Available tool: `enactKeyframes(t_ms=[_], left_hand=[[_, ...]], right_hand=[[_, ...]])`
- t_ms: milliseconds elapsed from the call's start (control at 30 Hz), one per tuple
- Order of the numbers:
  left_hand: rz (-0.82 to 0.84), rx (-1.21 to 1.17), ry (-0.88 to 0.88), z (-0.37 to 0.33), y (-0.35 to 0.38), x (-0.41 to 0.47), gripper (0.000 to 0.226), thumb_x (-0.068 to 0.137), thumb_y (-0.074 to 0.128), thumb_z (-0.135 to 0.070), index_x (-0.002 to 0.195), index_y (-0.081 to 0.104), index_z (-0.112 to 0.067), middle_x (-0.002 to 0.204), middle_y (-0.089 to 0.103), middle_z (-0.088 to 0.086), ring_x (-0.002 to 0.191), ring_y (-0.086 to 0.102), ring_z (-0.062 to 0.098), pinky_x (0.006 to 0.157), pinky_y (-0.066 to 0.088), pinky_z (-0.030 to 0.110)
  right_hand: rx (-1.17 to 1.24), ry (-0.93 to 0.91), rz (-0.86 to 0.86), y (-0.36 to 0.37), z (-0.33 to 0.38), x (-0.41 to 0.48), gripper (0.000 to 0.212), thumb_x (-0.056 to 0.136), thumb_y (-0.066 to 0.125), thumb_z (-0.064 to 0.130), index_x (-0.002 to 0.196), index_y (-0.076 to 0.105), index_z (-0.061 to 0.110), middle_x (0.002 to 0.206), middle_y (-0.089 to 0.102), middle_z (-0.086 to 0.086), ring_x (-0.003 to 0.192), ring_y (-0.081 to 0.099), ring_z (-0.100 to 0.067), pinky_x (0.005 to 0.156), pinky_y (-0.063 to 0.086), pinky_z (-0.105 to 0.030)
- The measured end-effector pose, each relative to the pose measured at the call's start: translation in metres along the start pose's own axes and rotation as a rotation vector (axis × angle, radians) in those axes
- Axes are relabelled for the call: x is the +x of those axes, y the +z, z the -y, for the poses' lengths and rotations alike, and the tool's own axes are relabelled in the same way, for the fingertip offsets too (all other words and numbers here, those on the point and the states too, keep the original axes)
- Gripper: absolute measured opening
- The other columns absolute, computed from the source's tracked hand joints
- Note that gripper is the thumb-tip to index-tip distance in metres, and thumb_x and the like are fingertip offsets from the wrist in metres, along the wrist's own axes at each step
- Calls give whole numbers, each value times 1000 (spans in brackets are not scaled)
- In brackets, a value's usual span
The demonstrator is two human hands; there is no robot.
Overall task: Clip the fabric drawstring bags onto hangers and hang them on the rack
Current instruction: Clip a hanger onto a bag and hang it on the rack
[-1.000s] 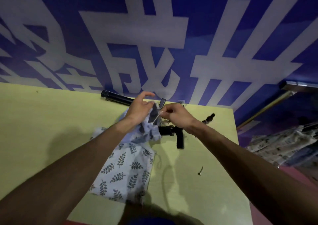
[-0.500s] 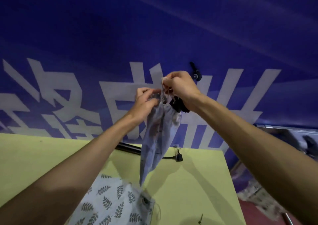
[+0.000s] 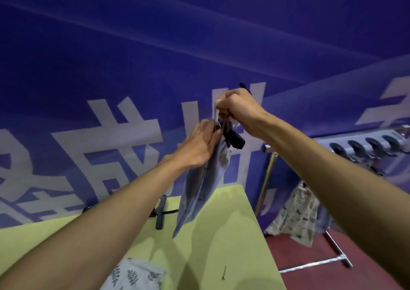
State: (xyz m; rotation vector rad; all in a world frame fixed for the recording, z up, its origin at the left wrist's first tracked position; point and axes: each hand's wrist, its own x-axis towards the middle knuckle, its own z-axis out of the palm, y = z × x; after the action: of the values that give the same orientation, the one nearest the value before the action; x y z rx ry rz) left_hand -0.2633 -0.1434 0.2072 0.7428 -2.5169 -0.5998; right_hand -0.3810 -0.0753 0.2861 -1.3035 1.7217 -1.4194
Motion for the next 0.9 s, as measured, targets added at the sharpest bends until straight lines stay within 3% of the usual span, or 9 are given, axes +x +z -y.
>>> enactKeyframes(t_ms=[100,233,300,400,500,600,733,833,900], left_hand=[[50,144,69,-27,29,18,25,98,24,-40,95,40,-21,96,49,7,95,53,35,76,46,48],[124,210,158,-69,84,40,36,98,24,-41,108,45,-13,108,53,14,103,52,36,85,44,51],[180,195,178,-87,107,49,43,96,21,-44,112,45,-12,111,54,15,106,52,37,88,43,52],[277,176,178,-118,139,65,40,99,23,-42,111,44,-11,109,54,16,105,51,37,89,42,50],[397,17,220,-153,165,76,30,94,35,-44,88,44,-16,81,51,2,82,50,29,74,39,38],[428,-136,201,-181,194,84,33,83,56,-39,81,57,-7,81,58,7,76,54,27,62,39,35],[287,-312,157,-221,230,89,15,82,65,-19,94,66,-10,92,65,9,86,61,22,72,44,29],[356,-455,129,-247,248,92,15,85,65,-22,96,65,-12,89,68,4,85,63,18,77,49,33],[385,-527,100,-257,261,97,18,88,62,-29,91,67,-12,81,68,2,76,61,13,69,48,28]], right_hand=[[-47,35,-5,-45,-17,-10,17,81,50,-1,66,52,6,55,44,-8,50,42,-19,47,32,-23],[-115,70,-76,-110,-39,-32,23,79,56,-2,59,56,8,53,44,-8,45,41,-15,47,33,-22],[-58,82,-123,-137,-47,-44,26,80,55,-6,57,53,5,48,37,-6,32,33,-10,37,27,-16],[80,116,-179,-176,-64,-61,24,81,54,-7,60,50,3,47,32,-4,34,25,-13,40,22,-18],[-34,152,-211,-215,-86,-80,19,82,56,0,63,54,4,50,40,-8,39,30,-14,43,26,-22],[-159,219,-202,-248,-104,-98,14,82,56,2,69,60,4,57,50,-11,44,41,-16,46,32,-23],[-175,255,-226,-292,-128,-120,14,83,53,-4,73,59,4,47,53,0,40,46,-10,43,37,-21],[-164,245,-196,-317,-146,-134,13,88,56,0,76,60,5,58,59,-4,47,51,-10,46,39,-20],[-130,236,-182,-331,-160,-140,11,90,54,0,81,59,2,61,61,-6,49,52,-13,44,39,-19]])
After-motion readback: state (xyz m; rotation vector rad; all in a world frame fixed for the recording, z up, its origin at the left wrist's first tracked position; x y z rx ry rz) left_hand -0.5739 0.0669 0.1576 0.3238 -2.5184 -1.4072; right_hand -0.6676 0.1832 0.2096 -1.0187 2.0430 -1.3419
